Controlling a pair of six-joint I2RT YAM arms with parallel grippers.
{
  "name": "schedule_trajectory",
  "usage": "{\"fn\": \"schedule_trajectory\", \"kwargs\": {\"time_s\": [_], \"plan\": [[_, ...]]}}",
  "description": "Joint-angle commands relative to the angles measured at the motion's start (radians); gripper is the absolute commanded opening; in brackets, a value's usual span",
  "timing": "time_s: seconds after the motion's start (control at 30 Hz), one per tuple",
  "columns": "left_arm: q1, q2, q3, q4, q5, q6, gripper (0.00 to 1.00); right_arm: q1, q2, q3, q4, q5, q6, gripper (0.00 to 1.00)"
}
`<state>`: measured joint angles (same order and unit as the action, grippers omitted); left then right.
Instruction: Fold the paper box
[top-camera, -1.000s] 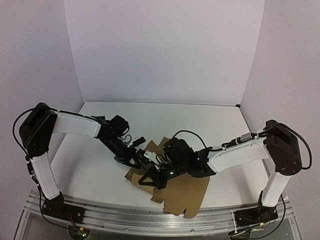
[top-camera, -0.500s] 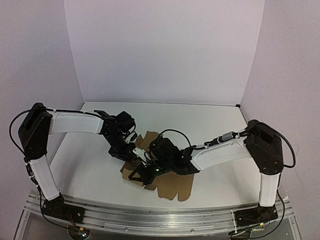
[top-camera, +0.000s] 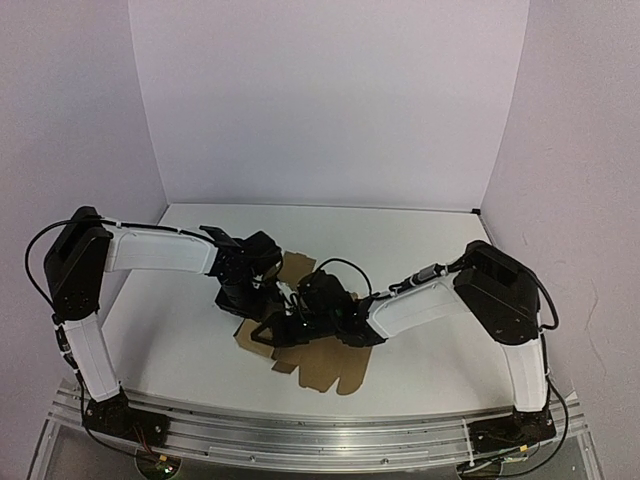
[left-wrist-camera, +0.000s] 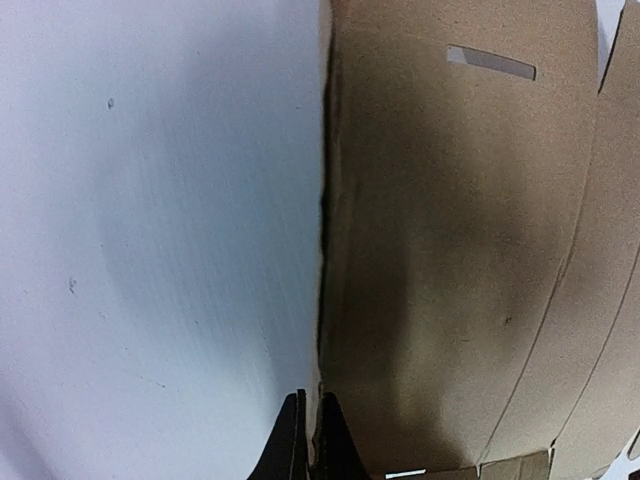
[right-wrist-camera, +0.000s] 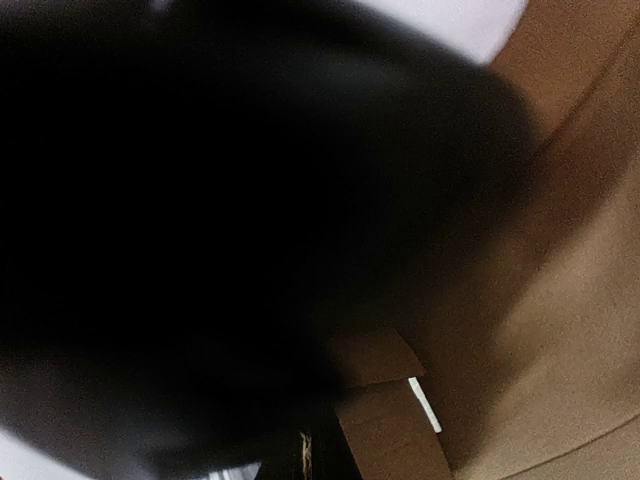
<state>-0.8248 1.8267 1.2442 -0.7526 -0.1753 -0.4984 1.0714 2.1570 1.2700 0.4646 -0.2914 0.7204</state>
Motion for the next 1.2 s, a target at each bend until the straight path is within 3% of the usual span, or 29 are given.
{"fn": "schedule_trajectory", "kwargs": {"time_s": [0.0, 0.43, 0.5, 0.6, 0.83, 1.07, 1.17], "plan": [[-0.006, -0.01, 0.003, 0.013, -0.058, -0.02, 0.0, -0.068, 0.08, 0.039, 0.022, -0.078, 0.338, 0.0], [-0.005, -0.012, -0.016, 0.026, -0.033, -0.01, 0.0, -0.107, 0.174, 0.059, 0.104, -0.229, 0.653, 0.08], [-0.005, -0.013, -0.014, 0.032, -0.047, -0.004, 0.0, -0.109, 0.161, 0.034, 0.106, -0.231, 0.676, 0.15], [-0.005, -0.014, -0.004, 0.038, -0.056, 0.001, 0.0, -0.112, 0.138, -0.035, 0.106, -0.18, 0.718, 0.32], [-0.005, -0.009, -0.008, 0.034, -0.06, -0.009, 0.0, -0.111, 0.134, -0.023, 0.017, -0.094, 0.646, 0.44], [-0.005, -0.014, -0.007, 0.033, -0.059, -0.018, 0.0, -0.105, 0.095, 0.02, -0.177, -0.035, 0.526, 0.45], [-0.005, -0.014, -0.001, 0.033, -0.06, -0.017, 0.0, -0.101, 0.13, 0.047, -0.2, -0.067, 0.553, 0.34]]}}
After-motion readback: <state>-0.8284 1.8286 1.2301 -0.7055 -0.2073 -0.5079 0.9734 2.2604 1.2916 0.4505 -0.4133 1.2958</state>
